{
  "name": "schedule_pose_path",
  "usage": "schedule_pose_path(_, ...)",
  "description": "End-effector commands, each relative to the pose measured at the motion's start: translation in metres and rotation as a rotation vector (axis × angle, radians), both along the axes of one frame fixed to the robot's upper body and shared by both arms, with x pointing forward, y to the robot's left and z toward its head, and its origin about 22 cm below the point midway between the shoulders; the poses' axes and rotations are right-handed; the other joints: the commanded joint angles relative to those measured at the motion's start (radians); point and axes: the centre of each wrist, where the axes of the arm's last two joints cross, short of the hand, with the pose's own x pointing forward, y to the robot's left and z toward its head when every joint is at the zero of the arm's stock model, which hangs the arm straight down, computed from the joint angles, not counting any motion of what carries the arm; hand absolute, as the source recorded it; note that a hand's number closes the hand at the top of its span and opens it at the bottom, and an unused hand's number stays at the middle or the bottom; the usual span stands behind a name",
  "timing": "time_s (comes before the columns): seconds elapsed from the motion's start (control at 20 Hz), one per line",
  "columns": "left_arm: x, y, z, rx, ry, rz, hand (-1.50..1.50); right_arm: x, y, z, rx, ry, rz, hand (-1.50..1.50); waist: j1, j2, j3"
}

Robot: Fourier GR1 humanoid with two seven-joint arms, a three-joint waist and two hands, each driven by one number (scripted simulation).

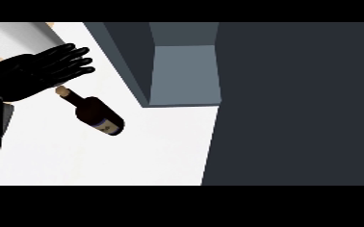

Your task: Pick up the wine, place it into the cabinet and close the cabinet

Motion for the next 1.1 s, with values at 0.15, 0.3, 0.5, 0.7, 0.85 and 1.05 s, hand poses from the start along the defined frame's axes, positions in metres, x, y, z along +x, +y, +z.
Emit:
schedule_pose_path(0.15,0.005,0.008,-0.031,0.033,-0.007,0.001,-1.5,-0.041,-0.011,0.021,-0.013,-0.093,-0.043,-1.5,-0.002,-0.001,0.0)
schedule_pose_path(0.3,0.003,0.013,-0.045,0.046,-0.019,0.022,-1.5,-0.039,-0.008,0.017,0.001,-0.092,-0.051,-1.5,-0.008,0.0,-0.001)
schedule_pose_path(0.5,0.007,0.02,-0.053,0.068,-0.012,0.021,-1.5,-0.033,-0.006,0.022,0.003,-0.084,-0.038,-1.5,-0.007,0.003,-0.002)
schedule_pose_path(0.7,0.001,0.036,-0.061,0.1,0.007,0.055,-1.5,-0.038,-0.009,0.02,0.005,-0.103,-0.036,-1.5,-0.012,0.003,-0.001)
schedule_pose_path(0.85,0.001,0.022,-0.072,0.093,0.007,0.038,-1.5,-0.036,-0.013,0.023,-0.025,-0.107,-0.027,-1.5,-0.011,0.005,-0.002)
schedule_pose_path(1.05,-0.008,0.026,-0.088,0.125,0.043,0.049,-1.5,-0.035,-0.008,0.019,-0.008,-0.1,-0.023,-1.5,-0.024,0.007,-0.004)
